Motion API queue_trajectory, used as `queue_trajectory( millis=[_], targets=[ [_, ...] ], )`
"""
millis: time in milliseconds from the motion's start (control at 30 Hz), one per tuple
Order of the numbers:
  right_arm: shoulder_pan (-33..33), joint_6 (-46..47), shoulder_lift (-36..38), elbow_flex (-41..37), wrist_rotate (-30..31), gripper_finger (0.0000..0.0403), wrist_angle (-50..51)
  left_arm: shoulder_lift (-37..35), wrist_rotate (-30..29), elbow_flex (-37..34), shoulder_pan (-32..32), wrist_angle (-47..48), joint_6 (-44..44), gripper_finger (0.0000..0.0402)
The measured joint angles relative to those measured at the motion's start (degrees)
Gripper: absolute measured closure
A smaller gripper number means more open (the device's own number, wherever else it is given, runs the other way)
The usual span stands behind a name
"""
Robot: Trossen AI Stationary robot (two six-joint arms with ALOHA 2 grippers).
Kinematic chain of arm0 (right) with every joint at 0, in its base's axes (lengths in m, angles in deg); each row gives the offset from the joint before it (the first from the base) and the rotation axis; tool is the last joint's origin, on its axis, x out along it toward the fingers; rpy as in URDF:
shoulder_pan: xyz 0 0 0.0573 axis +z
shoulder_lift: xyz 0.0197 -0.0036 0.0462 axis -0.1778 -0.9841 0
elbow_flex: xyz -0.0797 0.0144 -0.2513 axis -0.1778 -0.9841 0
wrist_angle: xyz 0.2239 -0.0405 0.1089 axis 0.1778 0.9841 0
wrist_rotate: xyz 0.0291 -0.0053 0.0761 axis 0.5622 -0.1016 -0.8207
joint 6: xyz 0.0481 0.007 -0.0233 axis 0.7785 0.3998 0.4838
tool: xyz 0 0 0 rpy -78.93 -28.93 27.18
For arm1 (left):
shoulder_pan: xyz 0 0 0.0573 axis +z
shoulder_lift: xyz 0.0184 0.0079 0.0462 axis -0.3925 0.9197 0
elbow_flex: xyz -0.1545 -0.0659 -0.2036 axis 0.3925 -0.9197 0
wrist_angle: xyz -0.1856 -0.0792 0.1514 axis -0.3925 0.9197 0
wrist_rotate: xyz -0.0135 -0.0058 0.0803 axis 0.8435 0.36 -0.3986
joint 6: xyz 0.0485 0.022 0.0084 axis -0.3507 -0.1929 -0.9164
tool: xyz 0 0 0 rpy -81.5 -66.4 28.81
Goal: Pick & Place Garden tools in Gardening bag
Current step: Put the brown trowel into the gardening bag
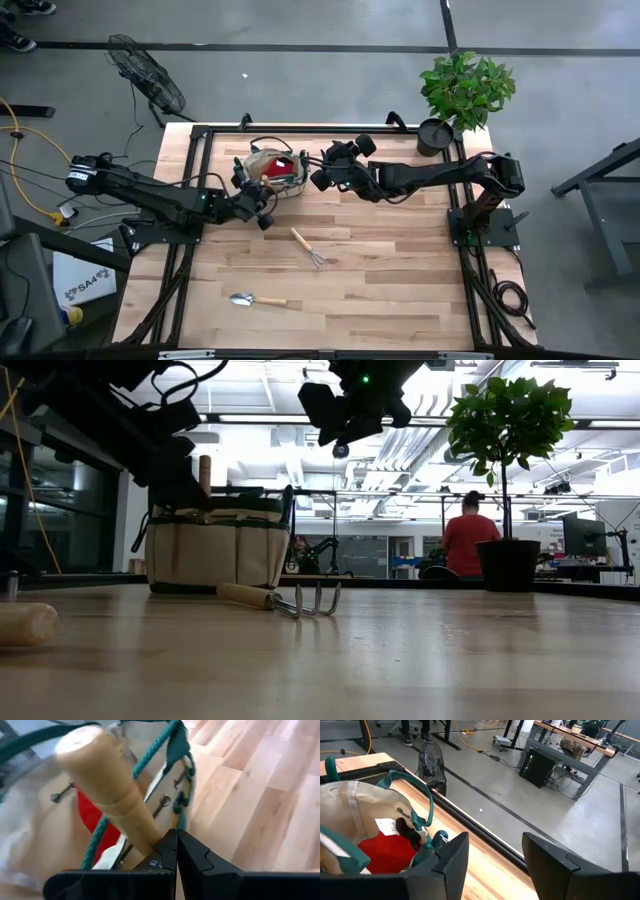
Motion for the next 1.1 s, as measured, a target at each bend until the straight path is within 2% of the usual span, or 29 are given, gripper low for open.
queue_trajectory(
  millis=[333,500,633,767,867,1100],
  targets=[
    [0.00,0.00,0.00,0.00,0.00,0.0225,0.00,0.00,-8.24,0.00,0.00,0.20,1.07,0.0401],
    [0.00,-0.02,0.00,0.00,0.00,0.0225,0.00,0.00,-7.06,0.00,0.00,0.20,1.35,0.0401],
    [0.00,0.25,0.00,0.00,-0.01,0.0225,0.01,0.00,-0.93,0.00,0.03,1.17,3.12,0.0401],
    [0.00,0.33,0.00,0.00,-0.15,0.0225,0.02,0.04,-3.03,0.00,-0.02,2.49,6.14,0.0401],
    [0.00,0.33,0.00,0.00,-0.16,0.0225,0.17,-0.22,-5.26,0.00,-0.02,0.94,4.45,0.0401],
    [0.00,0.02,0.00,0.00,0.00,0.0225,1.93,-2.80,-4.72,0.38,-0.02,0.09,3.69,0.0401]
  ],
)
